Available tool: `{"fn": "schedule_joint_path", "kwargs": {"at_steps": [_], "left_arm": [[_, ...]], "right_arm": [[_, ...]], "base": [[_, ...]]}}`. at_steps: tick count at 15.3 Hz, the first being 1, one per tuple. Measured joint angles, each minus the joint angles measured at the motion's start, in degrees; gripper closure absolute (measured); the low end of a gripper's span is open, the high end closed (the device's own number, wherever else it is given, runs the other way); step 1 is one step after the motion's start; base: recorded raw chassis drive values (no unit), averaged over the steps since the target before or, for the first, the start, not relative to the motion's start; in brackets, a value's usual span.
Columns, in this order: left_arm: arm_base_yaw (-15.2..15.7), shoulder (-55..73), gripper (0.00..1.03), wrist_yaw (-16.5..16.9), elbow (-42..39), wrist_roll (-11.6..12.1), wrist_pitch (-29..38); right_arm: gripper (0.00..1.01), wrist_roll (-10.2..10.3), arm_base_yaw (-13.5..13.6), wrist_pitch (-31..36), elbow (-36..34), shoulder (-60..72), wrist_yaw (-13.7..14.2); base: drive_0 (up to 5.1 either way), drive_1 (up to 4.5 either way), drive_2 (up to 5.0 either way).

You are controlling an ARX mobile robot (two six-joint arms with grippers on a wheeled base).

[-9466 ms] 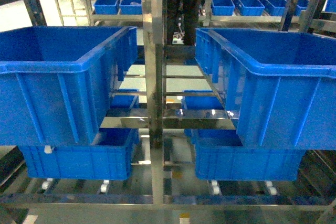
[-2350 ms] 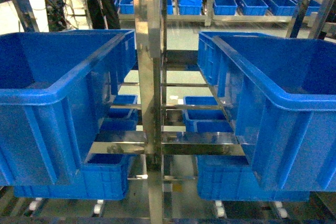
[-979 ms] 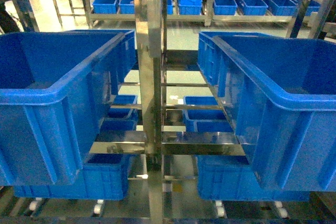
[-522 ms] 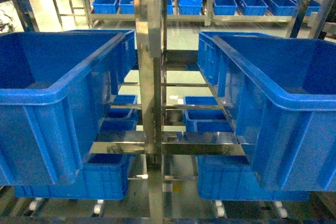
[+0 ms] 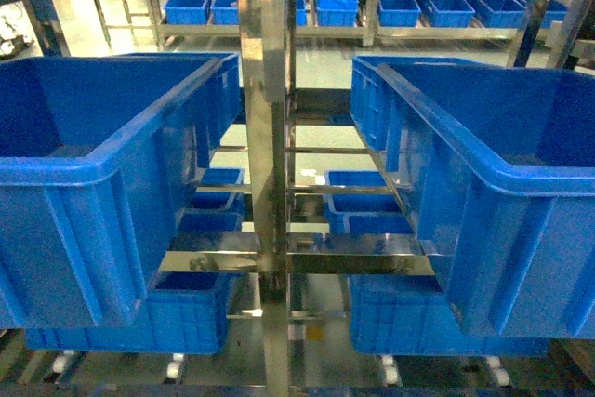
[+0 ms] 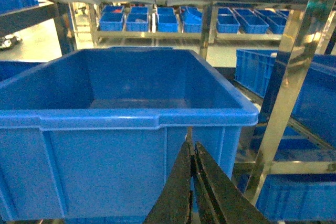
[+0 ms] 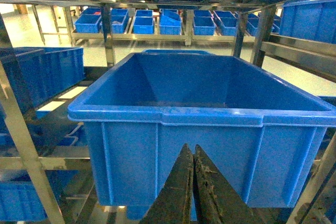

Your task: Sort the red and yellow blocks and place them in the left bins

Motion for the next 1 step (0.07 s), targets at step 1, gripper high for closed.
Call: {"fn": "schedule_joint_path", "kwargs": {"at_steps": [1], "left_arm": [[0.0, 0.0, 1.01, 0.0, 0.0, 0.0, 0.3]], "right_arm": [[0.99, 0.0, 0.0, 0.0, 0.0, 0.0, 0.0]], "base": [[0.0, 0.0, 0.0]]}}
